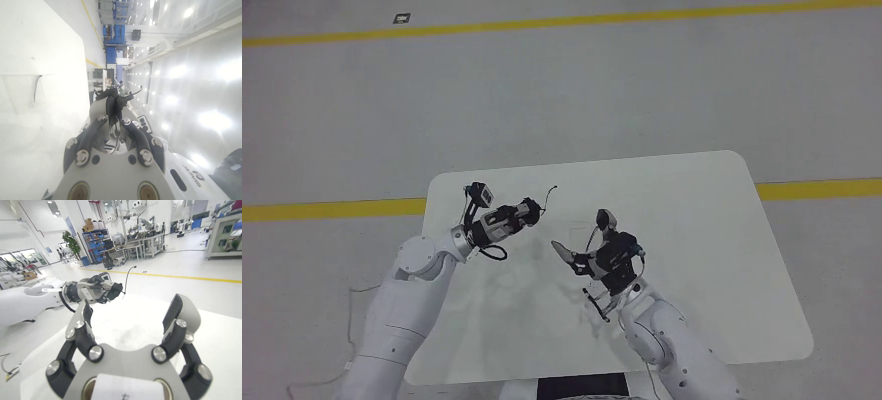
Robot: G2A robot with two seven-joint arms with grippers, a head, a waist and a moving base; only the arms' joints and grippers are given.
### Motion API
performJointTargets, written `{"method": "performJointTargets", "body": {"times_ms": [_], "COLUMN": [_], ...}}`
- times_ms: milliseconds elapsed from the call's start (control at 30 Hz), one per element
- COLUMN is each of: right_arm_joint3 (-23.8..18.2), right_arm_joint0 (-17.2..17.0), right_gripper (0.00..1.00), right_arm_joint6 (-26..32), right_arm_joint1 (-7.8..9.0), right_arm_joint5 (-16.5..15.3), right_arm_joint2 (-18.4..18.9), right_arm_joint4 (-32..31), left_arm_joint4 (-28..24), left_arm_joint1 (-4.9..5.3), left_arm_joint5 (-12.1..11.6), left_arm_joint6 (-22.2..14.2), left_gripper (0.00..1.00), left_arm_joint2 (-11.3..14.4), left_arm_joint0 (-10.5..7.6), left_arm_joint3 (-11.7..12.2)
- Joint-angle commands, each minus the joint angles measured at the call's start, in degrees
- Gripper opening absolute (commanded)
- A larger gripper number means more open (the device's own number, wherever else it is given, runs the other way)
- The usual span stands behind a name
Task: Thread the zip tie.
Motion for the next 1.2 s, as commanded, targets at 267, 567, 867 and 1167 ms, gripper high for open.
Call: {"method": "performJointTargets", "body": {"times_ms": [267,567,867,1167], "right_arm_joint3": [4.3,4.3,6.2,10.2], "right_arm_joint0": [3.1,3.1,5.8,12.1], "right_gripper": [1.00,1.00,1.00,1.00], "right_arm_joint6": [-7.1,-7.1,-6.7,-8.5], "right_arm_joint1": [1.21,1.21,2.63,6.66], "right_arm_joint5": [7.1,7.1,10.6,20.2], "right_arm_joint2": [-3.2,-3.2,-5.8,-14.7], "right_arm_joint4": [-8.0,-8.0,-8.0,-8.0], "left_arm_joint4": [-7.3,-6.8,-16.0,-21.5], "left_arm_joint1": [0.06,0.07,-0.24,-0.33], "left_arm_joint5": [3.3,2.5,8.7,13.7], "left_arm_joint6": [-3.9,-3.5,-5.1,-7.4], "left_gripper": [0.00,0.00,0.00,0.00], "left_arm_joint2": [0.9,1.1,2.1,3.3], "left_arm_joint0": [-1.11,-1.14,-0.62,-1.78], "left_arm_joint3": [2.1,2.1,2.4,4.2]}}
